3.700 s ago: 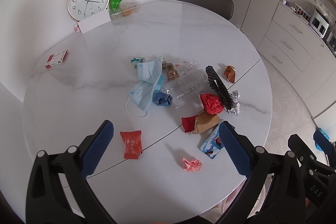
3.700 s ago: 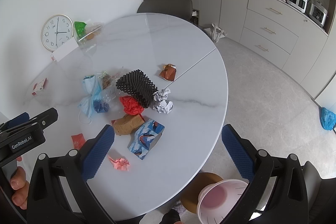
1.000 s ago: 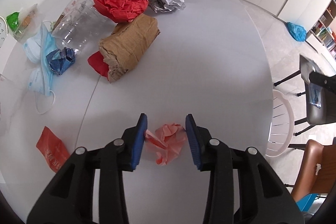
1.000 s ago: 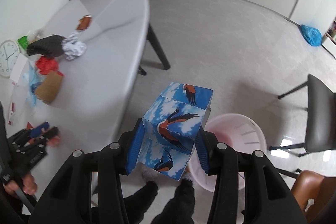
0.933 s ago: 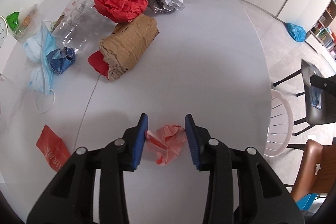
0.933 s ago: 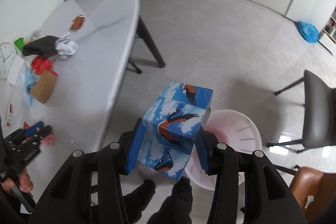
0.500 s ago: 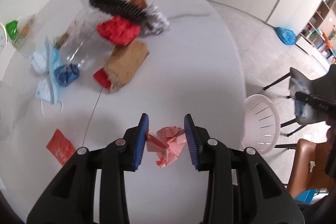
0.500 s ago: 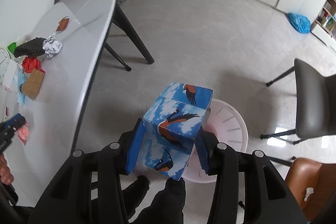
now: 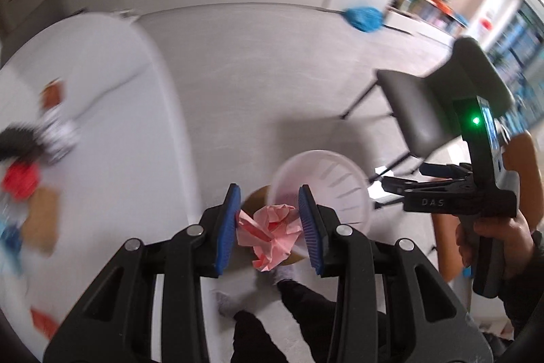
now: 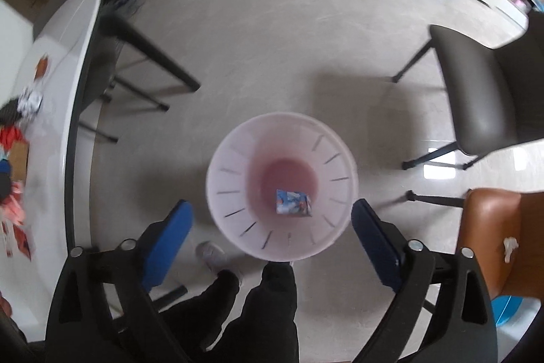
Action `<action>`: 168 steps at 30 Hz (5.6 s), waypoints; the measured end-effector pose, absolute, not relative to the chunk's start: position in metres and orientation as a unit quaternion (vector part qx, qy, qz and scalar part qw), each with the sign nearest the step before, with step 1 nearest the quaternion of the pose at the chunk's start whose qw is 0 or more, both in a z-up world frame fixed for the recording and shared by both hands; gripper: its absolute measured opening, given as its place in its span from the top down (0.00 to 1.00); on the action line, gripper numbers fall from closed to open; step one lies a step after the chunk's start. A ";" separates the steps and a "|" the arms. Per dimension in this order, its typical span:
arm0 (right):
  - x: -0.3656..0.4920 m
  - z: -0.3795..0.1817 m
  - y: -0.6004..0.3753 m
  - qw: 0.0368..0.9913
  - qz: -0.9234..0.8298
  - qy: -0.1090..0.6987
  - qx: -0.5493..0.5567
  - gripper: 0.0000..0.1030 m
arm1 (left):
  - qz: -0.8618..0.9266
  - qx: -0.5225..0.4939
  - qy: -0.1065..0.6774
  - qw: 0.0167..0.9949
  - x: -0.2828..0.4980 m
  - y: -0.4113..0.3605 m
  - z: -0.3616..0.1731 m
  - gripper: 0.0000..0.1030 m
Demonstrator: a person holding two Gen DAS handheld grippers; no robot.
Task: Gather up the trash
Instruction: 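Carry both items to the white wastebasket and open both grippers over it, then move both tools back over the table toward the red wrapper, then grasp the red snack wrapper with the left gripper while the right gripper grasps the black mesh scrubber, then carry the wrapper and scrubber to the wastebasket and release both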
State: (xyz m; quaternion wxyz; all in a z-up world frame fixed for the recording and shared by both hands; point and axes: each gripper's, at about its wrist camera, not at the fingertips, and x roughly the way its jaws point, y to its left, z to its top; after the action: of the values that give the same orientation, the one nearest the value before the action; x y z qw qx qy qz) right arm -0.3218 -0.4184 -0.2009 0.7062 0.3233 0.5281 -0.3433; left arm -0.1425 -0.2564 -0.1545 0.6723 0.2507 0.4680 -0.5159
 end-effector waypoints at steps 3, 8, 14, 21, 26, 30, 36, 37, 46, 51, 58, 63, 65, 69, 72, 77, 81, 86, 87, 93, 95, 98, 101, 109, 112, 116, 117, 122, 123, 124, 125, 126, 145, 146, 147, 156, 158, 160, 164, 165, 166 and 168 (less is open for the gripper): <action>-0.337 -0.192 -0.427 0.704 -0.356 0.523 0.322 0.07 | -0.539 0.260 0.468 0.650 -0.160 -0.291 -0.162 0.65; -0.354 -0.188 -0.440 0.706 -0.365 0.516 0.319 0.07 | -0.559 0.271 0.470 0.627 -0.188 -0.324 -0.167 0.48; -0.360 -0.183 -0.448 0.709 -0.369 0.509 0.320 0.06 | -0.551 0.280 0.465 0.634 -0.193 -0.324 -0.160 0.11; -0.343 -0.165 -0.439 0.729 -0.355 0.502 0.302 0.06 | -0.507 0.281 0.458 0.674 -0.171 -0.304 -0.142 0.09; -0.319 -0.140 -0.420 0.753 -0.346 0.492 0.268 0.02 | -0.481 0.262 0.438 0.713 -0.149 -0.272 -0.115 0.08; -0.301 -0.125 -0.406 0.772 -0.327 0.486 0.247 0.02 | -0.467 0.241 0.434 0.731 -0.132 -0.249 -0.099 0.08; -0.268 -0.106 -0.386 0.795 -0.294 0.485 0.215 0.02 | -0.429 0.203 0.442 0.761 -0.107 -0.217 -0.090 0.08; -0.262 -0.104 -0.381 0.799 -0.288 0.484 0.210 0.02 | -0.421 0.197 0.442 0.767 -0.103 -0.210 -0.089 0.08; -0.196 -0.091 -0.335 0.831 -0.215 0.484 0.173 0.02 | -0.330 0.147 0.445 0.820 -0.059 -0.139 -0.076 0.08; -0.160 -0.084 -0.303 0.848 -0.163 0.481 0.153 0.02 | -0.254 0.114 0.456 0.845 -0.034 -0.089 -0.077 0.08; -0.114 -0.083 -0.255 0.859 -0.094 0.485 0.133 0.02 | -0.145 0.037 0.496 0.855 -0.004 -0.003 -0.094 0.08; -0.093 -0.085 -0.229 0.860 -0.066 0.491 0.124 0.02 | -0.097 0.002 0.511 0.854 0.006 0.036 -0.104 0.08; -0.086 -0.088 -0.220 0.858 -0.057 0.495 0.123 0.02 | -0.085 -0.008 0.519 0.851 0.008 0.050 -0.111 0.08; -0.079 -0.091 -0.207 0.855 -0.049 0.501 0.122 0.02 | -0.068 -0.004 0.531 0.844 0.016 0.067 -0.132 0.08; -0.076 -0.094 -0.201 0.853 -0.048 0.506 0.120 0.02 | -0.065 0.005 0.546 0.835 0.024 0.070 -0.151 0.10; -0.073 -0.099 -0.196 0.847 -0.053 0.514 0.121 0.02 | -0.058 0.013 0.573 0.817 0.038 0.073 -0.187 0.20; -0.069 -0.104 -0.191 0.843 -0.056 0.522 0.121 0.02 | -0.048 0.011 0.589 0.807 0.047 0.078 -0.210 0.27; -0.062 -0.108 -0.187 0.839 -0.057 0.528 0.119 0.02 | -0.045 0.007 0.606 0.795 0.051 0.081 -0.227 0.47; -0.060 -0.108 -0.186 0.839 -0.055 0.528 0.118 0.02 | -0.046 0.006 0.607 0.793 0.051 0.081 -0.229 0.49; -0.034 -0.103 -0.183 0.850 -0.042 0.516 0.101 0.02 | -0.064 0.020 0.605 0.794 0.051 0.075 -0.225 0.67; -0.020 -0.097 -0.182 0.857 -0.039 0.505 0.092 0.02 | -0.073 0.012 0.602 0.795 0.051 0.074 -0.218 0.68; 0.013 -0.086 -0.178 0.873 -0.032 0.482 0.066 0.02 | -0.086 0.009 0.593 0.800 0.052 0.070 -0.204 0.68; 0.052 -0.087 -0.167 0.882 -0.020 0.470 0.021 0.03 | -0.099 -0.002 0.586 0.804 0.054 0.067 -0.189 0.68; 0.101 -0.131 -0.145 0.863 -0.010 0.494 -0.103 0.31 | -0.117 -0.015 0.574 0.811 0.058 0.061 -0.164 0.68; 0.106 -0.136 -0.152 0.863 0.000 0.500 -0.078 0.55 | -0.122 -0.009 0.570 0.812 0.063 0.064 -0.164 0.68; 0.109 -0.124 -0.162 0.873 0.009 0.486 -0.046 0.72 | -0.129 -0.004 0.559 0.819 0.061 0.056 -0.152 0.68; 0.109 -0.118 -0.165 0.877 0.012 0.480 -0.034 0.76 | -0.133 -0.004 0.556 0.821 0.062 0.055 -0.149 0.68; 0.103 -0.090 -0.185 0.887 0.033 0.459 0.045 0.82 | -0.144 -0.004 0.545 0.826 0.060 0.045 -0.133 0.68; 0.101 -0.086 -0.188 0.888 0.036 0.454 0.058 0.82 | -0.148 -0.004 0.544 0.826 0.058 0.043 -0.129 0.68; 0.096 -0.080 -0.192 0.890 0.041 0.449 0.073 0.82 | -0.150 -0.004 0.541 0.827 0.057 0.041 -0.126 0.68; 0.091 -0.074 -0.196 0.892 0.044 0.441 0.086 0.82 | -0.152 -0.003 0.539 0.829 0.056 0.038 -0.123 0.68; 0.086 -0.068 -0.198 0.894 0.045 0.436 0.092 0.82 | -0.153 -0.001 0.536 0.830 0.055 0.036 -0.120 0.68; -0.145 -0.075 -0.340 0.858 -0.148 0.447 0.204 0.82 | -0.324 0.079 0.511 0.792 -0.028 -0.104 -0.088 0.68; -0.158 -0.078 -0.348 0.853 -0.162 0.449 0.212 0.82 | -0.337 0.085 0.512 0.786 -0.035 -0.115 -0.088 0.68; -0.170 -0.080 -0.354 0.849 -0.174 0.448 0.220 0.82 | -0.348 0.092 0.512 0.780 -0.040 -0.125 -0.089 0.68; -0.258 -0.090 -0.391 0.819 -0.262 0.446 0.248 0.82 | -0.473 0.183 0.515 0.691 -0.111 -0.229 -0.101 0.68; -0.281 -0.095 -0.399 0.810 -0.281 0.445 0.259 0.82 | -0.502 0.208 0.517 0.661 -0.132 -0.254 -0.108 0.68; -0.299 -0.100 -0.407 0.803 -0.294 0.441 0.272 0.82 | -0.523 0.224 0.520 0.637 -0.149 -0.273 -0.115 0.68; -0.330 -0.105 -0.418 0.791 -0.318 0.434 0.292 0.82 | -0.553 0.251 0.526 0.596 -0.177 -0.306 -0.130 0.68; -0.334 -0.106 -0.420 0.789 -0.321 0.433 0.295 0.82 | -0.558 0.255 0.525 0.590 -0.182 -0.312 -0.132 0.68; -0.340 -0.107 -0.423 0.788 -0.324 0.432 0.298 0.82 | -0.564 0.260 0.524 0.583 -0.189 -0.318 -0.134 0.68; -0.349 -0.109 -0.426 0.786 -0.328 0.429 0.302 0.82 | -0.569 0.267 0.523 0.576 -0.199 -0.326 -0.136 0.62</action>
State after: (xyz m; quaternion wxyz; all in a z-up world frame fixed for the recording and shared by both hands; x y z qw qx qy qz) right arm -0.3494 -0.4259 -0.1088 0.7856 0.3017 0.4290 -0.3284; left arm -0.1988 -0.3258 -0.1361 0.5756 0.2665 0.5235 -0.5689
